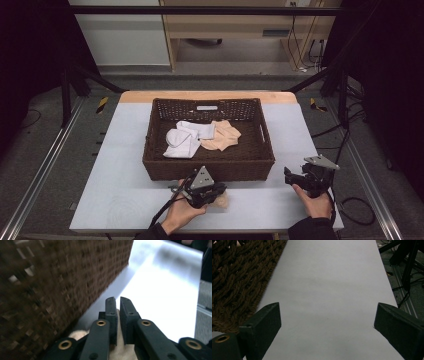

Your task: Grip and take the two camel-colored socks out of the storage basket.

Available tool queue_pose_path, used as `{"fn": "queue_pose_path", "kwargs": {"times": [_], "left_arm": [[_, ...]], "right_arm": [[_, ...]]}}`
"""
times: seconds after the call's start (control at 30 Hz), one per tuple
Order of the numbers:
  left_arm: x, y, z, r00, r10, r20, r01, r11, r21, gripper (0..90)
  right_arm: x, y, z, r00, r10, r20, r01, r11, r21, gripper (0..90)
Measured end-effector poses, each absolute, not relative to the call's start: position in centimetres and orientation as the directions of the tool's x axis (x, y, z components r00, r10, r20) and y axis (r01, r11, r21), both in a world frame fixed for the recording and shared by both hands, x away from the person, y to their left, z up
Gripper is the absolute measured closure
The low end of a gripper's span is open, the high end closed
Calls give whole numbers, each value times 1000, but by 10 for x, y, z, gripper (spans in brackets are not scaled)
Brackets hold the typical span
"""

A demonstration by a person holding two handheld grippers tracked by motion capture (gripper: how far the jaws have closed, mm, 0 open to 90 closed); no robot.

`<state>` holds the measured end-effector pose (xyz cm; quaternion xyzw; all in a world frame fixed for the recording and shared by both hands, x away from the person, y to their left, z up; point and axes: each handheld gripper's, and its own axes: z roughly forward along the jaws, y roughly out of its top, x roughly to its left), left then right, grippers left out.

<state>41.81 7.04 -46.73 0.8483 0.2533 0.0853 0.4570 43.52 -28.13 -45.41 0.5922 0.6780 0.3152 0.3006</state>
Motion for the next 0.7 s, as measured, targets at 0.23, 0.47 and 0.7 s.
{"fn": "queue_pose_path", "kwargs": {"times": [0.23, 0.47, 0.7], "left_arm": [[414, 77, -465, 850, 521, -80, 348, -440, 828, 618], [408, 100, -450, 833, 546, -84, 336, -381, 861, 450], [407, 141, -438, 791, 606, -84, 343, -325, 881, 418]], "right_arm": [[435, -281, -454, -118, 993, -31, 614, 98, 784, 74], [435, -282, -454, -116, 993, -32, 610, 96, 786, 74], [435, -283, -453, -111, 993, -27, 612, 90, 786, 74]]}}
